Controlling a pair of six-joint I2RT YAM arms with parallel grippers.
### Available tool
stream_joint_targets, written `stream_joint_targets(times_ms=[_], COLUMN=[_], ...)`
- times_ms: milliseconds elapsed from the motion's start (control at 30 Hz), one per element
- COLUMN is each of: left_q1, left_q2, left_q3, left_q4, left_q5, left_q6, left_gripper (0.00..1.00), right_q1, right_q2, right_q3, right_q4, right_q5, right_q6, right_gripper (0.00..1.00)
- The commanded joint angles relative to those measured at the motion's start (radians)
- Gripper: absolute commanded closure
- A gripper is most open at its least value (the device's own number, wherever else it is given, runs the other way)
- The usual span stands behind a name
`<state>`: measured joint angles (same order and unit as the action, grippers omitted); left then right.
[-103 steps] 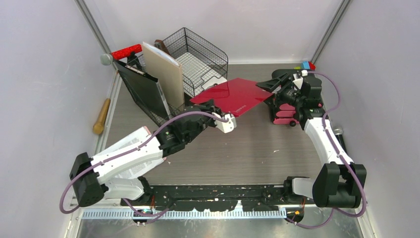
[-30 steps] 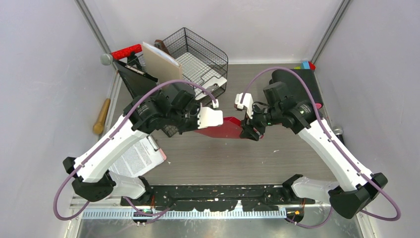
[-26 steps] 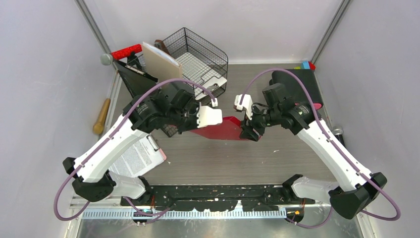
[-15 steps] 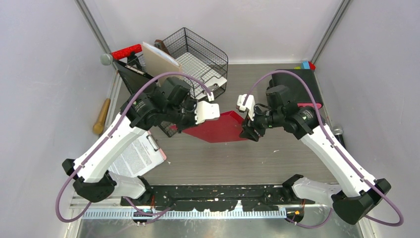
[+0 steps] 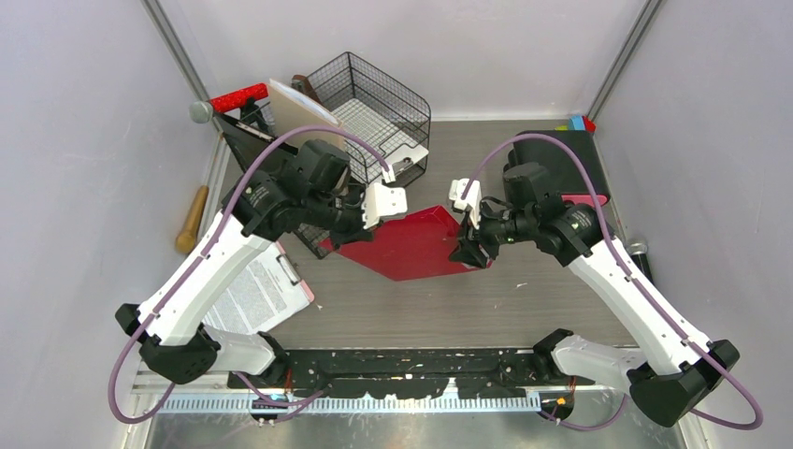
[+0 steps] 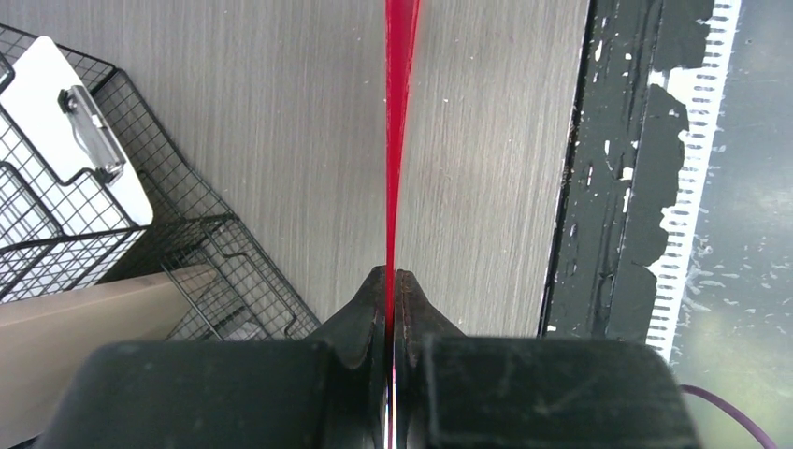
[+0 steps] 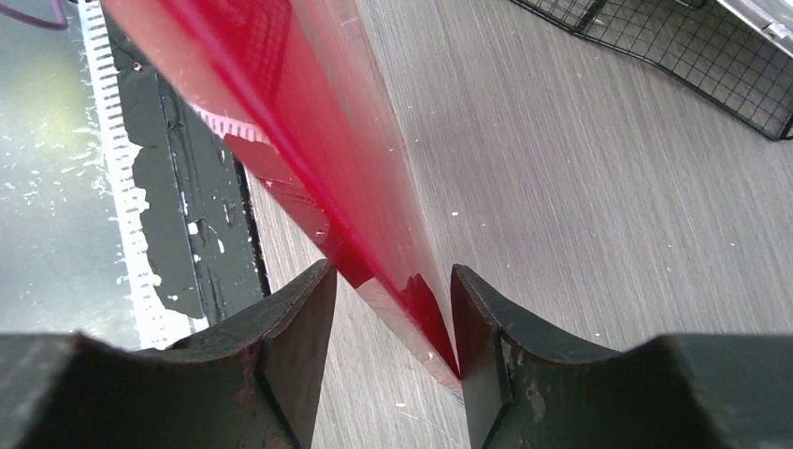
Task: Organize the desk
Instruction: Pick up the folder from the center of the board.
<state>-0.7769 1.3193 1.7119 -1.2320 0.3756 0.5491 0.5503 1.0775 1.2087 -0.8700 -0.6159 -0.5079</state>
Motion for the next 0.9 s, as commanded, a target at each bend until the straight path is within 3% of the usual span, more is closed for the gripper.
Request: stream_joint_targets(times_ms=[0, 233, 367, 433, 633, 700, 867], left_q1=[0.015, 0.041, 0.057, 0.067, 0.1, 0.112, 0.176], left_q2=[-0.032, -0.03, -0.029, -0.03, -0.031, -0.033, -0.075], left_q3=[0.011, 0.002, -0.006, -0.008, 0.001, 0.012, 0.015], left_q4=[0.038, 0.045, 0.052, 0.057, 0.067, 0.065, 0.081], left_q5=[0.089, 0.134, 0.162, 0.172, 0.147, 0.126, 0.071], left_q6=[-0.023, -0.035, -0.044, -0.046, -0.051, -0.051, -0.071], left_gripper=[1.0, 1.0, 1.0, 1.0, 0.99, 0.86, 0.28], right_q1=[0.0, 0.0, 0.0, -0.001, -0.008, -0.013, -0.017], right_q2=[-0.011, -0.009, -0.006, -0.007, 0.0, 0.011, 0.052], right_q3=[-0.005, -0.014, -0.012, -0.013, 0.011, 0.03, 0.13], right_q4=[0.045, 0.057, 0.062, 0.065, 0.086, 0.105, 0.134], right_q5=[-0.034, -0.058, -0.074, -0.076, -0.076, -0.077, -0.07], right_q6=[0.015, 0.034, 0.051, 0.064, 0.124, 0.165, 0.257], right_gripper=[0.47, 0.6, 0.8, 0.97, 1.0, 1.0, 1.0])
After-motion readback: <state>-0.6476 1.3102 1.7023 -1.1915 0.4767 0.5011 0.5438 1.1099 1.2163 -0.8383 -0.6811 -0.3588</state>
